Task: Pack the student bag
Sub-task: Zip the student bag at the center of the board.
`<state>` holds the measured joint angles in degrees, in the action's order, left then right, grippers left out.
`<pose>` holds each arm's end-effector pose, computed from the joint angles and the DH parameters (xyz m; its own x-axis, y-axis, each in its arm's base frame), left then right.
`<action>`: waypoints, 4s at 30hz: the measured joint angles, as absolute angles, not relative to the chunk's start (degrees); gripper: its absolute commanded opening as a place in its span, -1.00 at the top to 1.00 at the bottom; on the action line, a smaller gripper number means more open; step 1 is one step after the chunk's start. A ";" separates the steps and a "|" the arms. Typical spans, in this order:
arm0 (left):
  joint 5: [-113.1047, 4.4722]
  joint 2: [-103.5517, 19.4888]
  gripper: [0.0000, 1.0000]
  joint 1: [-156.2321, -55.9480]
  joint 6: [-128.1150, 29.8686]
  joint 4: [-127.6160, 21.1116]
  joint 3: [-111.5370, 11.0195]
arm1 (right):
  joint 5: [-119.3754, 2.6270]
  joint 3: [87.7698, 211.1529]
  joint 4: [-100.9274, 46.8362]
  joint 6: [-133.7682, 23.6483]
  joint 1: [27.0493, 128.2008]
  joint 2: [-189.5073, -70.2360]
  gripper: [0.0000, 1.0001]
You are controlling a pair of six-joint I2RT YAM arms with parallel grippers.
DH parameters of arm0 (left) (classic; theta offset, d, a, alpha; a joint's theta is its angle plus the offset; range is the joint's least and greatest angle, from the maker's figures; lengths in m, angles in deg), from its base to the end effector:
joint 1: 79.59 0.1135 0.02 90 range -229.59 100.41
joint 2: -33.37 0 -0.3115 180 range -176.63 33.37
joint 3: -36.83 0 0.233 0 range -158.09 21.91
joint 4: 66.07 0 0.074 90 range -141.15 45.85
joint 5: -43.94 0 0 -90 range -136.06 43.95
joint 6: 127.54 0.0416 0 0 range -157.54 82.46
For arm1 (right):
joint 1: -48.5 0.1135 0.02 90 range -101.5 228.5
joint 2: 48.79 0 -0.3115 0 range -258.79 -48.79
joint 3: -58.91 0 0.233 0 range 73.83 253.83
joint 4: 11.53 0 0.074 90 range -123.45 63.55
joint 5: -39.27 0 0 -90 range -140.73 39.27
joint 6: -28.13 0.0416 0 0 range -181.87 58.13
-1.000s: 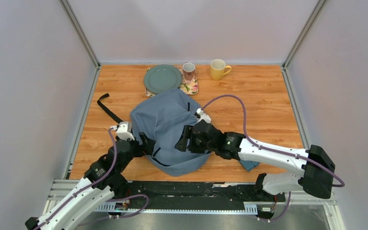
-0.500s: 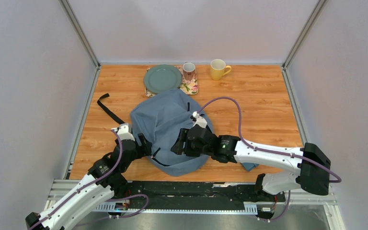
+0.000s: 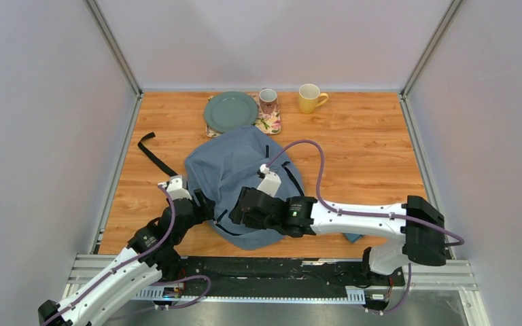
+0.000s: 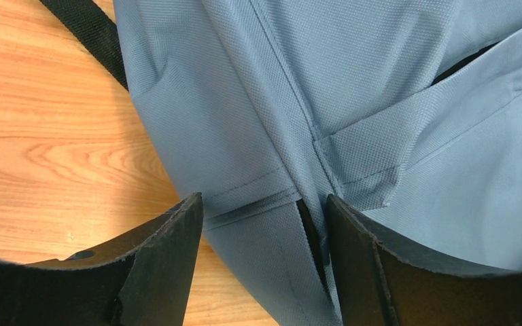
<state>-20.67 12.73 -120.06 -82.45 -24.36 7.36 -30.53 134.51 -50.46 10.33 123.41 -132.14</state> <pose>0.0515 -0.0205 0.1985 -0.5131 -0.4007 -0.7591 -0.0703 0.9010 -0.4280 0.0900 0.2785 0.3092 -0.8619 0.2357 -0.4489 -0.0778 0.8134 0.5764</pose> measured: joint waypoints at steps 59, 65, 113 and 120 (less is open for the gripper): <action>-36.75 32.53 1.00 -119.58 -70.65 -42.37 18.82 | -25.89 145.46 -53.72 23.47 122.95 -149.39 1.00; -36.95 32.58 1.00 -119.64 -71.96 -42.22 18.82 | -24.41 142.91 -52.12 18.94 122.95 -145.04 1.00; -32.49 7.66 1.00 -119.82 -73.75 -20.49 1.77 | -18.00 144.26 -74.59 14.79 128.96 -141.13 1.00; -33.24 5.17 -0.54 -117.76 -72.79 -19.90 0.30 | -15.75 139.67 -73.34 13.89 129.01 -134.87 1.00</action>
<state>-33.24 5.17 -117.76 -72.79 -19.90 0.30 -15.75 139.67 -73.34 13.89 129.01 -134.87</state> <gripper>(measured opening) 0.370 0.015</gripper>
